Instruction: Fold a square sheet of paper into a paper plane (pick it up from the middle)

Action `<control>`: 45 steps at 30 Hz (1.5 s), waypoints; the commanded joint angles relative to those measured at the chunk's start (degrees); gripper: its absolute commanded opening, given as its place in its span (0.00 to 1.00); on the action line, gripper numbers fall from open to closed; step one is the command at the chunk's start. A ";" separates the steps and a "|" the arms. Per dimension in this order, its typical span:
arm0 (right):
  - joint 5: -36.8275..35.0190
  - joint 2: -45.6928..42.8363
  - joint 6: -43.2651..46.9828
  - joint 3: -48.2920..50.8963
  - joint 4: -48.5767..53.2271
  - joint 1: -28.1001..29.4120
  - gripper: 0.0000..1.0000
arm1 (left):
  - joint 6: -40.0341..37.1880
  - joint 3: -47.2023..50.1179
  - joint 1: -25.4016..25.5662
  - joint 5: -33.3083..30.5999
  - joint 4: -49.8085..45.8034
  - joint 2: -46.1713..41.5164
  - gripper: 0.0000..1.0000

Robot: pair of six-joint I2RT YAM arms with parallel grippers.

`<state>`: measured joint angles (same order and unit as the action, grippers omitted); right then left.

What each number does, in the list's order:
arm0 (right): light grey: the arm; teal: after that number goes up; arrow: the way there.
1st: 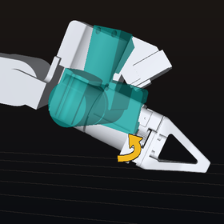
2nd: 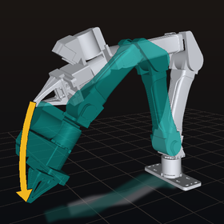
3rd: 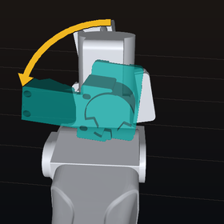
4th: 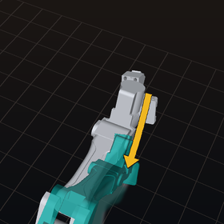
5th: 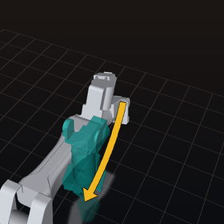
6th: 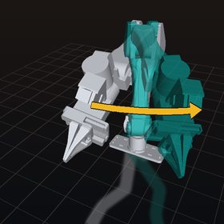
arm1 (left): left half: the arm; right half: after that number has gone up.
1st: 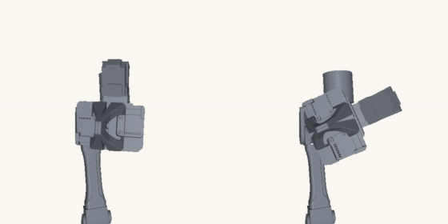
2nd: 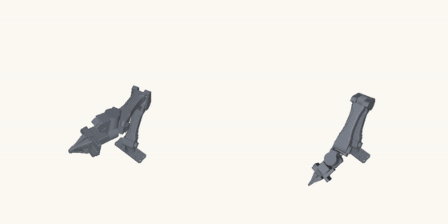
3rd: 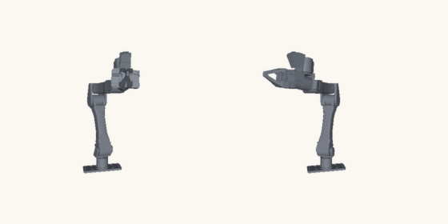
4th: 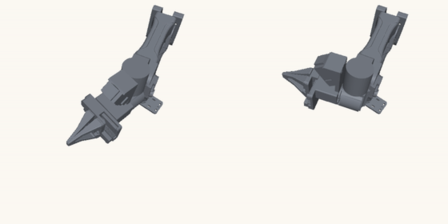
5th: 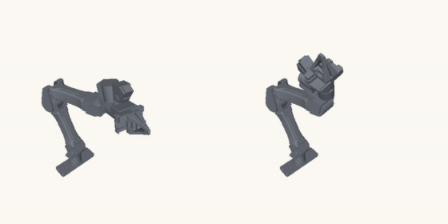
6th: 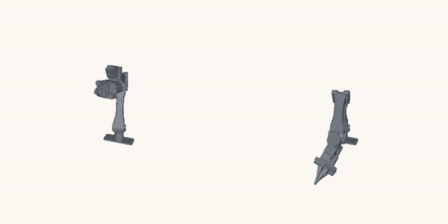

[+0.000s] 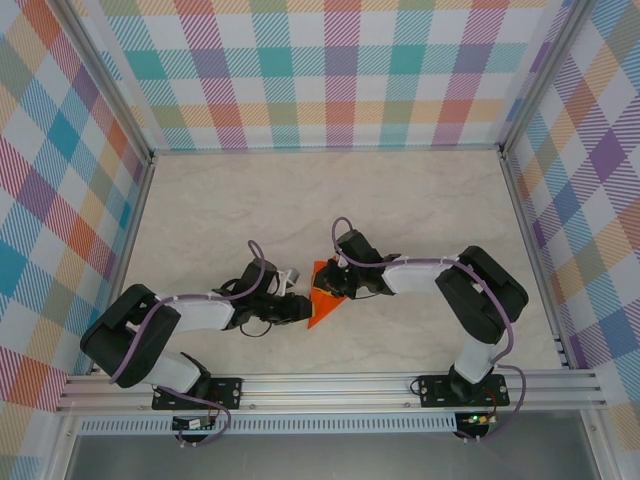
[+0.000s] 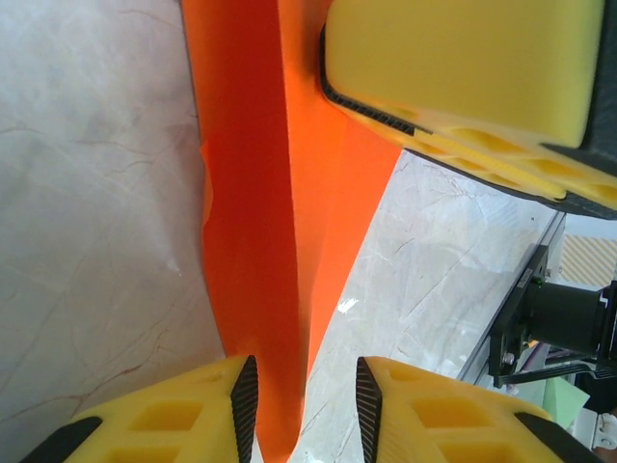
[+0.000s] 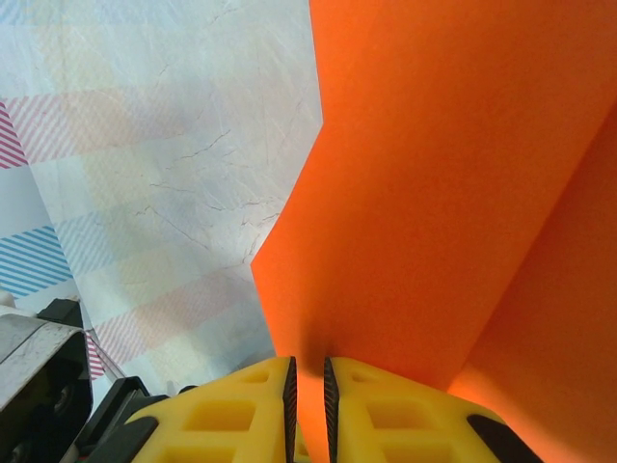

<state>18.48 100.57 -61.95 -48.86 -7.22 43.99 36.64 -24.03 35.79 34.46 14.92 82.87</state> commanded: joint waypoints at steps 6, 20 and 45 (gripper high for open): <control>0.15 1.03 0.17 -1.06 0.81 0.31 0.19 | -1.16 -2.72 1.73 -1.04 -0.55 2.24 0.33; -0.90 1.11 0.50 -1.13 2.42 0.31 0.19 | -1.93 -2.87 2.09 -2.58 -1.05 4.69 0.11; -2.23 -4.37 1.95 0.63 3.64 -0.36 0.20 | 5.57 0.09 -0.94 4.02 9.92 10.58 0.00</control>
<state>15.14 95.83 -60.77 -48.42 -3.25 43.88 41.39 -24.88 35.40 38.11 23.11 91.68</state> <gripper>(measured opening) 0.198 0.040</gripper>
